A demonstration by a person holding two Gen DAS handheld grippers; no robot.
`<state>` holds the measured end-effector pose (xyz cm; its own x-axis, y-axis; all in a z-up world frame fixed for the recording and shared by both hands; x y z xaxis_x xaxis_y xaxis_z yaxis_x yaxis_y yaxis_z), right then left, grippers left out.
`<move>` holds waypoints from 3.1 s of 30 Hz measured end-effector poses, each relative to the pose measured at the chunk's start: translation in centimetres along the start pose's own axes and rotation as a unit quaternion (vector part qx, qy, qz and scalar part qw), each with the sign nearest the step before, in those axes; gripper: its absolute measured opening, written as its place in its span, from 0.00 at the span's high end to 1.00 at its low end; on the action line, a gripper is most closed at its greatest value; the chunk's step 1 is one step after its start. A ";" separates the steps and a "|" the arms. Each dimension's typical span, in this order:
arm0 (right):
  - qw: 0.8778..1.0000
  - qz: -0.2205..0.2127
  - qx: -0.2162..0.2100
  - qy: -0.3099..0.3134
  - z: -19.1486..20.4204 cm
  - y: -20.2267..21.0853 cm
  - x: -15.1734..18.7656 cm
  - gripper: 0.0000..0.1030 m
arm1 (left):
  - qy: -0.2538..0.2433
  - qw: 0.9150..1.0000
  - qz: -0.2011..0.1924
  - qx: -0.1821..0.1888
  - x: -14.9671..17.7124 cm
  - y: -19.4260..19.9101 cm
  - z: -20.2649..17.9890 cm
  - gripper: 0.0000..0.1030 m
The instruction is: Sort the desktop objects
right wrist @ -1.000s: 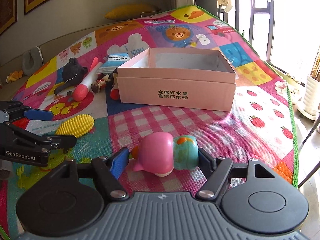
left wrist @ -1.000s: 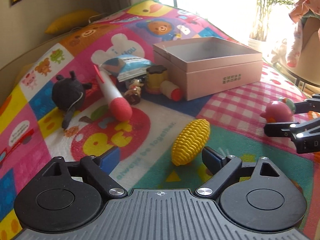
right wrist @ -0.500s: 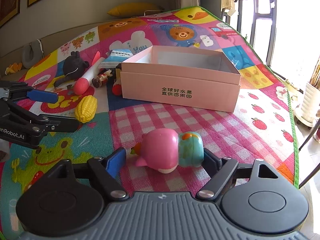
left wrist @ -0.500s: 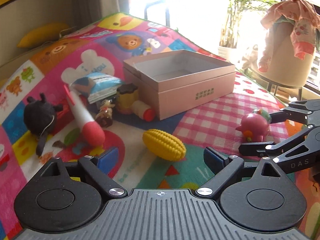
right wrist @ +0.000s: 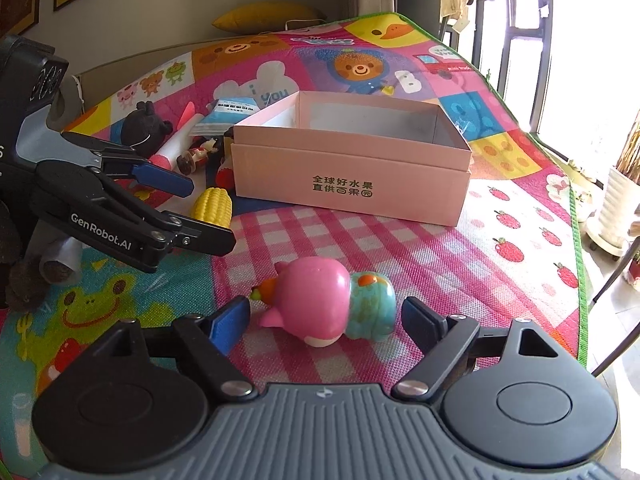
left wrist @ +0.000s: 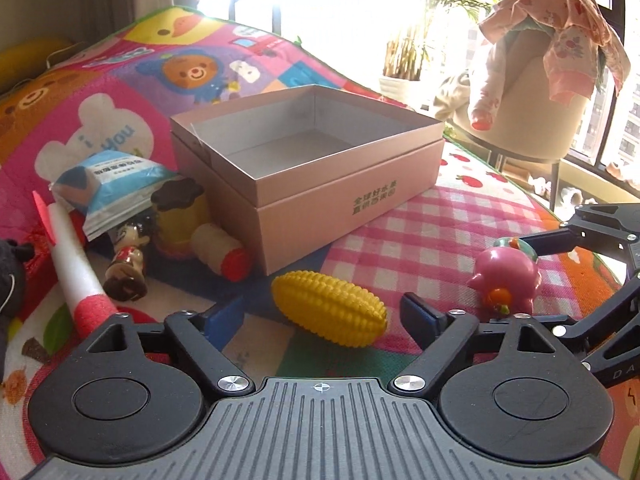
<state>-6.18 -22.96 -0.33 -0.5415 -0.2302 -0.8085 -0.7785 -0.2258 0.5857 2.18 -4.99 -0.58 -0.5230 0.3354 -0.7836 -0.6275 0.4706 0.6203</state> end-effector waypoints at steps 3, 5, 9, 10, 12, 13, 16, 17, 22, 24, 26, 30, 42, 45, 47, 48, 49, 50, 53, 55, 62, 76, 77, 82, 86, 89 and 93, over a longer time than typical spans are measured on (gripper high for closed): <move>1.000 0.001 0.000 0.000 -0.2 -0.1 -0.1 0.23 | -0.012 1.000 0.002 0.002 -0.3 -0.7 -0.7 0.25; 1.000 -0.001 -0.005 0.005 -0.1 -0.1 -0.1 0.27 | -0.018 1.000 -0.003 0.000 -0.7 -0.9 -1.0 0.26; 1.000 0.001 -0.007 0.011 0.3 0.0 -0.3 0.35 | -0.003 1.000 0.002 -0.011 -1.1 -1.0 -1.0 0.55; 1.000 0.003 -0.006 0.013 0.4 0.1 -0.4 0.35 | -0.001 1.000 0.004 -0.013 -1.0 -0.8 -0.9 0.59; 1.000 0.004 -0.006 0.020 0.5 0.5 -0.5 0.36 | 0.002 1.000 0.006 -0.023 -0.6 -0.1 -1.0 0.64; 1.000 0.004 -0.005 0.025 0.6 0.8 -0.5 0.36 | 0.005 1.000 0.008 -0.029 -0.3 0.6 -1.0 0.66; 0.999 0.004 -0.004 0.032 0.7 1.6 -0.6 0.36 | 0.008 0.999 0.008 -0.041 0.8 2.6 -1.6 0.66; 0.999 0.004 -0.007 0.032 0.8 2.0 -0.7 0.36 | 0.005 0.999 0.006 -0.045 1.1 3.3 -1.8 0.66; 0.999 -0.008 -0.010 0.041 1.1 4.4 -1.3 0.37 | -0.003 0.998 -0.017 -0.055 1.9 7.6 -3.4 0.66; 0.999 -0.015 -0.014 0.050 1.2 5.7 -1.6 0.37 | -0.017 0.998 -0.032 -0.058 1.8 9.5 -4.5 0.66; 0.998 -0.026 -0.014 0.064 1.3 7.1 -2.0 0.37 | -0.031 0.997 -0.045 -0.062 1.5 11.3 -5.5 0.66; 0.995 -0.058 -0.003 0.084 1.4 10.1 -3.0 0.37 | -0.057 0.993 -0.076 -0.070 0.5 14.2 -7.2 0.66; 0.990 -0.138 -0.001 0.025 -2.6 11.9 -10.9 0.37 | -0.061 0.982 -0.134 -0.116 -7.3 10.9 -7.4 0.66; 0.990 -0.139 -0.002 -0.007 -4.8 8.9 -14.6 0.36 | -0.035 0.980 -0.149 -0.130 -10.4 7.3 -5.4 0.62; 0.988 -0.150 0.007 -0.025 -6.3 6.2 -17.5 0.25 | -0.011 0.979 -0.152 -0.137 -12.3 4.7 -3.2 0.46; 0.988 -0.150 0.006 -0.032 -6.9 5.0 -18.6 0.12 | 0.008 0.979 -0.148 -0.143 -12.9 3.9 -2.0 0.37; 0.987 -0.151 0.012 -0.046 -7.7 3.6 -19.5 0.11 | 0.025 0.978 -0.147 -0.148 -13.0 3.6 -1.0 0.30; 0.987 -0.149 0.022 -0.057 -8.3 2.6 -20.0 0.11 | 0.048 0.977 -0.146 -0.151 -12.6 3.7 0.2 0.25; 0.987 -0.140 0.032 -0.073 -9.9 0.3 -19.6 0.11 | 0.084 0.973 -0.139 -0.161 -9.5 4.9 2.7 0.04; 0.988 -0.128 0.040 -0.074 -10.8 -1.1 -18.3 0.11 | 0.102 0.975 -0.119 -0.160 -7.1 5.3 4.0 0.04; 0.991 0.011 0.045 -0.127 -12.7 -9.8 -13.9 0.44 | 0.149 0.973 -0.058 -0.165 -0.2 6.2 6.1 0.02; 0.998 -0.010 0.067 -0.018 -4.7 -13.2 -16.4 0.45 | 0.180 0.956 -0.024 -0.228 4.5 8.6 8.8 0.00; 0.996 -0.038 0.086 0.001 -3.9 -12.1 -17.1 0.45 | 0.178 0.955 -0.024 -0.234 4.6 8.8 9.0 0.00; 0.990 -0.099 0.031 0.091 2.7 -7.7 -19.2 0.45 | 0.195 0.948 -0.023 -0.250 5.2 9.3 10.5 0.00; 0.983 -0.069 -0.037 0.169 9.5 -7.6 -17.6 0.66 | 0.212 0.938 -0.041 -0.270 6.0 10.6 11.6 0.00; 0.967 -0.055 -0.049 0.244 14.0 -7.6 -14.3 0.67 | 0.231 0.933 -0.047 -0.272 6.7 11.5 12.5 0.00; 0.948 -0.052 0.013 0.315 17.3 -8.7 -10.4 0.70 | 0.245 0.932 -0.056 -0.261 7.0 11.9 13.1 0.00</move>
<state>0.70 -2.21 2.04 -0.1706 -0.7286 -0.6633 -0.8293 -0.2574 0.4960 -1.42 13.63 0.82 -0.5568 -0.1653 -0.8140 -0.8228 -0.0243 0.5678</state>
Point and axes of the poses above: each gripper's, at about its wrist camera, not at the fingertips, and y roughly against the way its jaws point, z to its left, x to its underside, the point moved 2 cm from there along -y, roughly the way its jaws point, and after that the axes turned 3 degrees about y, right-handed, at the moved point
